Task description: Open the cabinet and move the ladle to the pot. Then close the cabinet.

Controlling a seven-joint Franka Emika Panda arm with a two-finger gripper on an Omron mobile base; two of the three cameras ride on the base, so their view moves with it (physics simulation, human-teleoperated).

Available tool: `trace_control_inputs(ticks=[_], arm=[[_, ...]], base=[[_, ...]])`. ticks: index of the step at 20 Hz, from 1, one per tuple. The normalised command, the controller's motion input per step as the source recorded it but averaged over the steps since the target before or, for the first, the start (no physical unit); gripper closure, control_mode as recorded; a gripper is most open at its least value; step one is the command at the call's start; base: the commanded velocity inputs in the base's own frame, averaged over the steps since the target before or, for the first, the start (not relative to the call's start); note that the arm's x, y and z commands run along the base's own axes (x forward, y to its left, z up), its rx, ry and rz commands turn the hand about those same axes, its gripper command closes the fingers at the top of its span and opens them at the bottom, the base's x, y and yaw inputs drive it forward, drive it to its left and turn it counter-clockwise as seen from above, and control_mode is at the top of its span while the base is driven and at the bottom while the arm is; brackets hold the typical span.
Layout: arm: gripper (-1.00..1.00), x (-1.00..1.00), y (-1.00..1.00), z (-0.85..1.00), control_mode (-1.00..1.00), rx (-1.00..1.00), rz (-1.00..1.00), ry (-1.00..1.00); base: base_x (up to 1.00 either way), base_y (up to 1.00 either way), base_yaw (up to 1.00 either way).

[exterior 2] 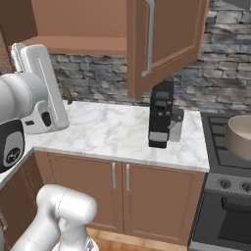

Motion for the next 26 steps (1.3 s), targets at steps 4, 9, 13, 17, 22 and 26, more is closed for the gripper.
trace_control_inputs(ticks=[4, 9, 13, 17, 22, 26], arm=[[1.0, 0.0, 0.0, 0.0, 1.0, 0.0, 0.0, 0.0], [1.0, 0.0, 0.0, 0.0, 1.0, 0.0, 0.0, 0.0], [1.0, 0.0, 0.0, 0.0, 1.0, 0.0, 0.0, 0.0], [1.0, 0.0, 0.0, 0.0, 1.0, 0.0, 0.0, 0.0], [1.0, 0.0, 0.0, 0.0, 1.0, 0.0, 0.0, 0.0], [1.0, 0.0, 0.0, 0.0, 1.0, 0.0, 0.0, 0.0]], base=[[-1.0, -0.14, 0.0], [-0.93, -0.42, 0.0], [-0.2, -0.92, 0.0], [0.06, -1.0, -0.01], [0.27, -1.0, -0.01], [0.53, -1.0, 0.0]])
